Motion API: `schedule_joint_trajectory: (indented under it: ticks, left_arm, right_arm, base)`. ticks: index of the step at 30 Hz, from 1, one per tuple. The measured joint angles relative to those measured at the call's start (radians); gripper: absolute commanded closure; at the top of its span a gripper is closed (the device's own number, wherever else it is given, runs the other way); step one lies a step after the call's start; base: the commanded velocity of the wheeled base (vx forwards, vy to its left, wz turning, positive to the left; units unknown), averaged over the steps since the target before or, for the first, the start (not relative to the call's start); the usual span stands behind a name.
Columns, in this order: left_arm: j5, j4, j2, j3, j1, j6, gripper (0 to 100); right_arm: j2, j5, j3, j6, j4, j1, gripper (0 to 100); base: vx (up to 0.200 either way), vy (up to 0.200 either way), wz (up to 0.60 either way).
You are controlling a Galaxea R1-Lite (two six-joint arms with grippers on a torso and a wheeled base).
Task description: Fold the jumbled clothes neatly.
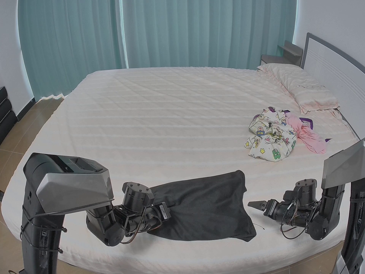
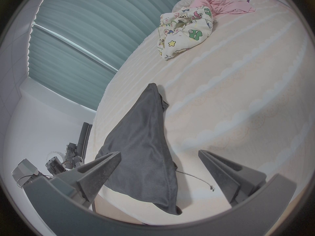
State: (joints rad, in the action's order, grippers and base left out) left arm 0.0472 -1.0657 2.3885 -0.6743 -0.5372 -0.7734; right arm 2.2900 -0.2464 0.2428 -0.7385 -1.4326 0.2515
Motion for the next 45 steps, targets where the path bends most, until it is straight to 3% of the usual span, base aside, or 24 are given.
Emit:
schedule_joint_trajectory:
  ticks: [4, 16, 26, 45]
  left_arm:
    - [-0.008, 0.000, -0.011, 0.004, 0.006, -0.026, 100]
    - [0.003, -0.065, -0.037, 0.084, 0.029, -0.027, 100]
    - [0.002, -0.067, -0.043, 0.109, 0.050, -0.022, 100]
    - [0.003, -0.056, -0.056, 0.137, 0.081, -0.009, 100]
  right_arm:
    - [0.001, 0.000, -0.003, 0.001, -0.001, -0.006, 0]
    - [0.015, 0.000, -0.020, 0.001, -0.041, -0.010, 0]
    - [0.045, 0.000, -0.050, 0.002, -0.113, -0.007, 0]
    - [0.061, 0.000, -0.058, 0.002, -0.116, -0.008, 0]
  base:
    - [0.000, 0.000, 0.00]
    - [0.000, 0.200, 0.00]
    - [0.000, 0.200, 0.00]
    - [0.000, 0.200, 0.00]
